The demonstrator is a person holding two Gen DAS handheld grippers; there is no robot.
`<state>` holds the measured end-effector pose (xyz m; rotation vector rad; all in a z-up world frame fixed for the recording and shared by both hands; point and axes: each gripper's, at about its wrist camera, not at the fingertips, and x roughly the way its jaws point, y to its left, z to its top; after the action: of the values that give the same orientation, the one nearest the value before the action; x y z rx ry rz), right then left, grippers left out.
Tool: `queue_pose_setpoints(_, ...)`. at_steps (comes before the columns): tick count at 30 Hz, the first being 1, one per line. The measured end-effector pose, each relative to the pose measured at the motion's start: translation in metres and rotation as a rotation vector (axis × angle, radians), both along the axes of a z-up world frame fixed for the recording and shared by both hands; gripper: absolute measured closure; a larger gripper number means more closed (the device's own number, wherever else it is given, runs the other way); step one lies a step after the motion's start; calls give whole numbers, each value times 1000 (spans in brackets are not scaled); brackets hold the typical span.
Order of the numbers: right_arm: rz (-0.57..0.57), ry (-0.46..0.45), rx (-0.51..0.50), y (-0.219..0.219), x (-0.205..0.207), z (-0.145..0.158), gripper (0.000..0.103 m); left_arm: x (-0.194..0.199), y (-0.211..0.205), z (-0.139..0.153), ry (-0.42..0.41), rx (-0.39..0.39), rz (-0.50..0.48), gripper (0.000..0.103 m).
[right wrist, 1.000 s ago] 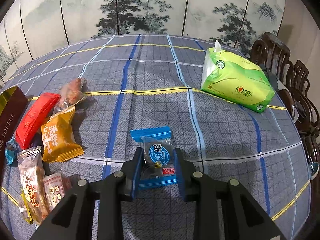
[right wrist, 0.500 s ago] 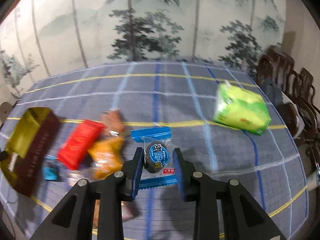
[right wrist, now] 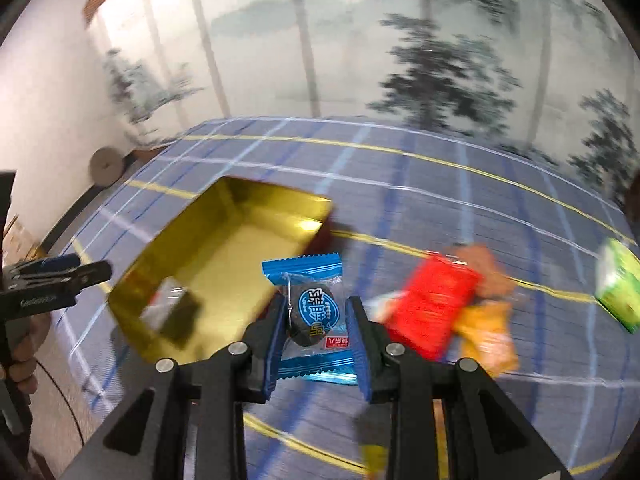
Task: Organize snacks
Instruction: 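Carry the blue-wrapped biscuit into the tin and open the right tool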
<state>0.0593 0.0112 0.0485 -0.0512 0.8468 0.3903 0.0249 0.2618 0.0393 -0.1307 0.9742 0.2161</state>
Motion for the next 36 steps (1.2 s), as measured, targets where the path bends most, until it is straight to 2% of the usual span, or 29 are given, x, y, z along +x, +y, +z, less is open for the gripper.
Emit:
queue_pose_setpoints(6, 125, 16, -30, 58, -2, -10, 73, -12, 21, -3, 13, 11, 63, 23)
queue_pose_setpoints(14, 202, 42, -85, 98, 4, -28, 73, -27, 35, -7, 30, 43, 115, 22)
queue_pose_setpoints(19, 216, 48, -126, 108, 11, -36, 73, -29, 35, -11, 41, 47, 119, 22)
queue_pose_setpoints(36, 219, 74, -172, 125, 17, -54, 73, -37, 39, -14, 51, 35, 129, 22)
